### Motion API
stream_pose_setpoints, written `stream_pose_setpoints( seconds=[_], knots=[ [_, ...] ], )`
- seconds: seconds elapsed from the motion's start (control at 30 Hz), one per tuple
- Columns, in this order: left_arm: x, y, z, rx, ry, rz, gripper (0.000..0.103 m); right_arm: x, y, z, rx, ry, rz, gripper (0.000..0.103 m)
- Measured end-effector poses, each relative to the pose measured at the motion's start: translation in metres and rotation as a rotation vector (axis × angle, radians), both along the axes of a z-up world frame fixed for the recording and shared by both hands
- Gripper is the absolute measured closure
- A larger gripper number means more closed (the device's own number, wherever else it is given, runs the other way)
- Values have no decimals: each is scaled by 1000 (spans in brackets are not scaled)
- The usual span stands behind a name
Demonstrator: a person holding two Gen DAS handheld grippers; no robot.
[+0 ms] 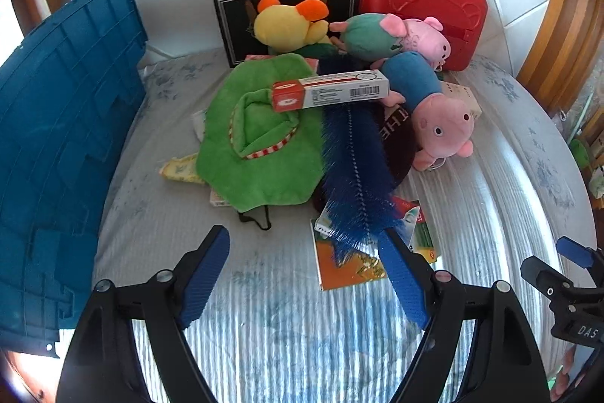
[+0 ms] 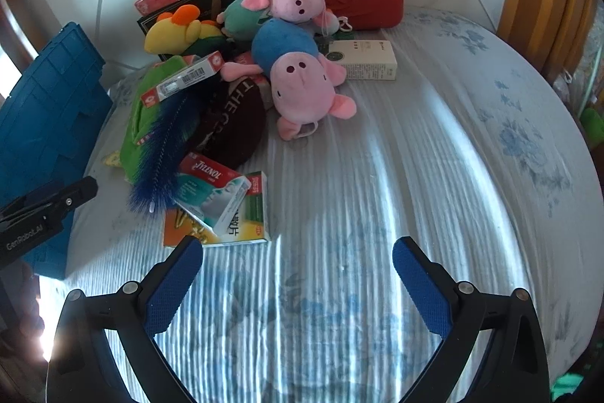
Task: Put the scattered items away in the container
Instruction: 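Reach the right tool to the Tylenol box while the left tool approaches the Buluofen box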
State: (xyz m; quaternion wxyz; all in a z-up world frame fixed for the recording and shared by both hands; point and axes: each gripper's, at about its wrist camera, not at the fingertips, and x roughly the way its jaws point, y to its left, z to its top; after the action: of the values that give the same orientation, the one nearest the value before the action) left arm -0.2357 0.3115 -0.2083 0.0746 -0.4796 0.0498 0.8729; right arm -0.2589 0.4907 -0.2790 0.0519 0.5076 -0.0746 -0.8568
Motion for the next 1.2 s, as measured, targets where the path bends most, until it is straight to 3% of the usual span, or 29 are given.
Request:
stream_pose_setpoints(
  seconds=[0.1, 0.13, 0.2, 0.3, 0.57, 0.73, 0.9, 0.97, 1.1, 1.2],
  knots=[
    [-6, 11, -14, -16, 10, -14, 22, -11, -3, -12, -3, -12, 31, 2],
    [-8, 13, -23, -35, 0, -15, 22, -15, -5, -19, -5, -21, 43, 7],
    [-12, 11, -44, -67, -47, -9, 22, -28, -9, -37, -14, -55, 62, 34],
    [-17, 0, -73, -85, -120, 16, 23, -55, -14, -64, -6, -96, 73, 39],
    [-12, -13, -118, -71, -226, 40, 29, -113, -30, -114, 93, -135, 86, 39],
    [-14, -14, -118, -76, -174, 51, 29, -96, -44, -125, 140, -156, 124, 39],
    [-31, -40, -114, -141, -128, 142, 29, -68, -73, -125, 96, -178, 209, 39],
    [-38, -55, -110, -159, -127, 185, 30, -52, -96, -124, 34, -194, 278, 39],
    [-32, -88, -91, -139, -100, 262, 30, -16, -147, -123, -126, -242, 434, 35],
    [-16, -101, -81, -125, -93, 286, 30, -1, -158, -116, -118, -214, 433, 35]
  ],
)
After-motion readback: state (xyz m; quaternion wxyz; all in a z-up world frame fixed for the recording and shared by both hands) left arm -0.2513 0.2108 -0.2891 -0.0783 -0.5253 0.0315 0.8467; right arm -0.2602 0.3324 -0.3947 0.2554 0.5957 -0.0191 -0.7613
